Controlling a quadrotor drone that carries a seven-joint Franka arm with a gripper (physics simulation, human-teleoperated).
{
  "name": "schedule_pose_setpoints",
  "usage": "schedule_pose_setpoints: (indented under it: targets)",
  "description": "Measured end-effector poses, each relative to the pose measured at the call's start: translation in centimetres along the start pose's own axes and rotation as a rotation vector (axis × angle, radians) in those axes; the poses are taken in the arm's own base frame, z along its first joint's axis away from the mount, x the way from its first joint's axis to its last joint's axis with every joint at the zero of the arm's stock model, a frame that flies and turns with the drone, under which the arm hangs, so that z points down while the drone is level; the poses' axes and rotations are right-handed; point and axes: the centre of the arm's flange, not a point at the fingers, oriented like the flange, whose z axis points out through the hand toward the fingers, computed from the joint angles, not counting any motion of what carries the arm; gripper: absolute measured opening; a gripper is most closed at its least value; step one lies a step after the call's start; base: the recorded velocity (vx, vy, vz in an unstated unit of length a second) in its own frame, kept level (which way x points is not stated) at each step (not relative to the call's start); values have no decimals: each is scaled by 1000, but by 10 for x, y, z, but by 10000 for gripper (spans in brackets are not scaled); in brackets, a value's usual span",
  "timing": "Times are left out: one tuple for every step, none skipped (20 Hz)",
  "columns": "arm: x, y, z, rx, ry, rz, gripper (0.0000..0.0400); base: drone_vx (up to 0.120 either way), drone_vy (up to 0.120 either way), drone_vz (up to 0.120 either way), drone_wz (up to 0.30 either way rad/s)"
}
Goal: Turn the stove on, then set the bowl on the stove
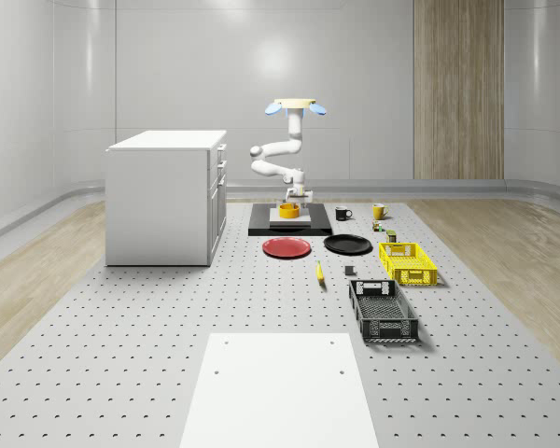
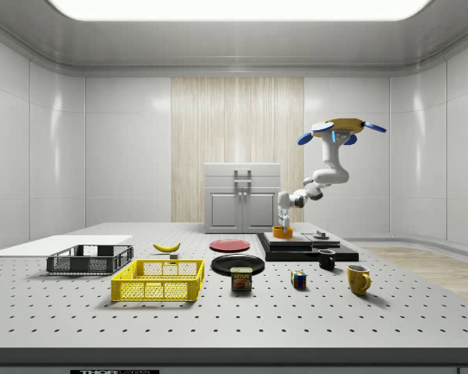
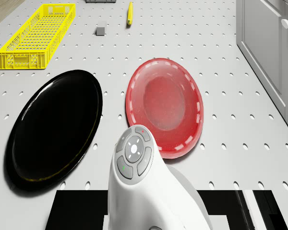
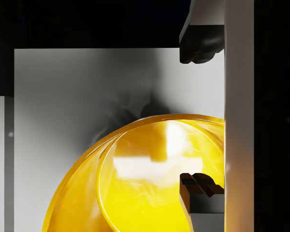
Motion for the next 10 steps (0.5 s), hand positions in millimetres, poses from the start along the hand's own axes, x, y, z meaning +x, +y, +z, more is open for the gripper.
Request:
schedule_pose_setpoints:
  targets:
    - [0,0,-4,0,0,0,363,0,0,0,0]
    - [0,0,-7,0,0,0,371,0,0,0,0]
    - [0,0,-12,0,0,0,377,0,0,0,0]
    - [0,0,-16,0,0,0,382,0,0,0,0]
    - [0,0,-21,0,0,0,386,0,0,0,0]
    - [0,0,-25,0,0,0,389,0,0,0,0]
    - [0,0,-29,0,0,0,392,0,0,0,0]
    - [0,0,-32,0,0,0,394,0,0,0,0]
    - [0,0,-35,0,0,0,395,0,0,0,0]
    - [0,0,-36,0,0,0,395,0,0,0,0]
